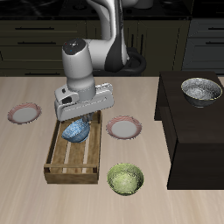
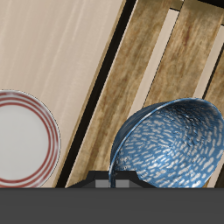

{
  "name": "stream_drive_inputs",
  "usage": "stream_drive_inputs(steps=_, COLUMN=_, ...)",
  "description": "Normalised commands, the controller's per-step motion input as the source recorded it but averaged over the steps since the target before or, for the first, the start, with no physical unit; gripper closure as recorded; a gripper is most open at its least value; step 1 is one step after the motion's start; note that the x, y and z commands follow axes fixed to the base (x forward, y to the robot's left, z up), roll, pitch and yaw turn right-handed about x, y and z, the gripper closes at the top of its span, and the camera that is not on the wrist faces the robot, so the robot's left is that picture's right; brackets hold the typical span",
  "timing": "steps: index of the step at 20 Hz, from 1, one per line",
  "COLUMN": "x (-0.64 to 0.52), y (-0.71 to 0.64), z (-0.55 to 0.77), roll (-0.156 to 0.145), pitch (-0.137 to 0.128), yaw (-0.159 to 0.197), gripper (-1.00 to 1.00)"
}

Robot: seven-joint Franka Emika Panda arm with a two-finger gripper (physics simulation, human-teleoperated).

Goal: Place the blue bowl onto the plate that is in the center of the table

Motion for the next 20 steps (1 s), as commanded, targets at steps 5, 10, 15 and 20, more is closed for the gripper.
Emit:
stream_drive_inputs(steps=5, x=-0.25, y=0.08, z=0.42, roll=-0.009, pitch=-0.051, yaw=0.0, gripper=1.0)
stream_drive_inputs(steps=10, x=-0.21, y=0.0, z=0.34, roll=-0.061, pitch=-0.039, yaw=-0.001, gripper=1.0)
stream_drive_inputs(steps=15, x=-0.16, y=-0.01, z=0.38, roll=-0.021, pitch=-0.041, yaw=-0.022, gripper=1.0)
stream_drive_inputs(steps=20, x=-0.07, y=0.11, z=0.35, roll=-0.005, pitch=-0.045, yaw=0.004, gripper=1.0)
